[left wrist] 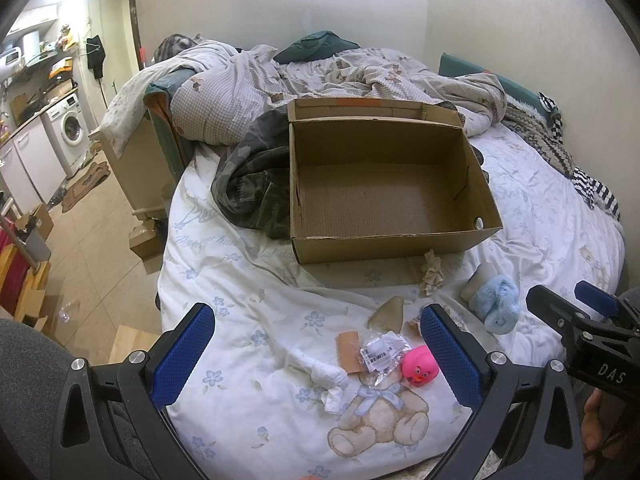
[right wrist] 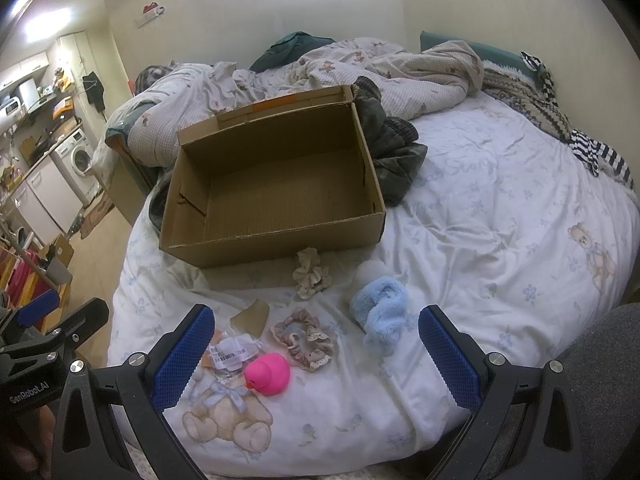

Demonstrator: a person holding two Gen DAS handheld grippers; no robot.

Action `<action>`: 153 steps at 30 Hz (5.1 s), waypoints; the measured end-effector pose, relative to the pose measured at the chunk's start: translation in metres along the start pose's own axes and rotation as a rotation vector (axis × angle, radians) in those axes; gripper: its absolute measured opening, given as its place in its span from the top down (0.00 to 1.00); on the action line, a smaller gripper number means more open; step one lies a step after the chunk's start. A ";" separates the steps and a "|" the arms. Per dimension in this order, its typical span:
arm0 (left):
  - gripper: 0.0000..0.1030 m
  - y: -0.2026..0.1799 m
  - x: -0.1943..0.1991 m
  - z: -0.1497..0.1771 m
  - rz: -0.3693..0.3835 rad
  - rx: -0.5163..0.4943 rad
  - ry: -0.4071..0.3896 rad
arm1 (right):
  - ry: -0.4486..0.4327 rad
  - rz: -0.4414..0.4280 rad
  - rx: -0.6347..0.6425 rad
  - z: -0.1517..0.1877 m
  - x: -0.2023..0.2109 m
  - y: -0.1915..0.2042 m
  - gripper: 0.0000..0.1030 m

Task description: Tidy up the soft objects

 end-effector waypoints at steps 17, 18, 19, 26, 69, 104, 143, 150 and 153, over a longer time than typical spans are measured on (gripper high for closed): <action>0.00 -0.001 0.000 0.000 0.000 0.001 0.000 | -0.001 -0.002 -0.001 0.000 0.001 0.000 0.00; 0.00 0.000 0.000 0.000 0.001 0.000 -0.001 | -0.001 -0.002 -0.001 0.000 0.001 0.000 0.00; 0.00 0.000 0.000 0.000 0.001 0.001 -0.001 | -0.002 -0.001 -0.001 0.000 0.001 0.000 0.00; 0.00 -0.002 -0.001 0.001 -0.002 0.002 0.000 | -0.001 -0.003 -0.001 0.000 0.001 0.001 0.00; 0.26 0.040 -0.132 0.061 0.010 0.232 0.609 | 0.314 -0.046 -0.095 -0.029 -0.099 -0.038 0.00; 0.91 0.057 -0.073 0.004 0.142 0.298 0.421 | 0.424 -0.123 -0.193 -0.006 -0.101 -0.052 0.78; 0.91 -0.008 -0.188 -0.085 0.080 0.020 0.277 | 0.213 -0.251 -0.104 -0.090 -0.174 -0.005 0.78; 0.91 -0.013 -0.194 -0.082 0.084 0.022 0.302 | 0.229 -0.257 -0.100 -0.088 -0.179 -0.001 0.78; 0.91 -0.013 -0.195 -0.082 0.085 0.028 0.299 | 0.237 -0.253 -0.103 -0.087 -0.182 -0.001 0.78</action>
Point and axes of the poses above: each gripper's, at about its wrist camera, not at the fingertips, and x roughly against the way its jaws point, y to its left, z to its underside, the point moved 4 cm from there along -x, roughly the way its jaws point, and after that the axes turned 7 degrees about -y, right-handed, at the moved point
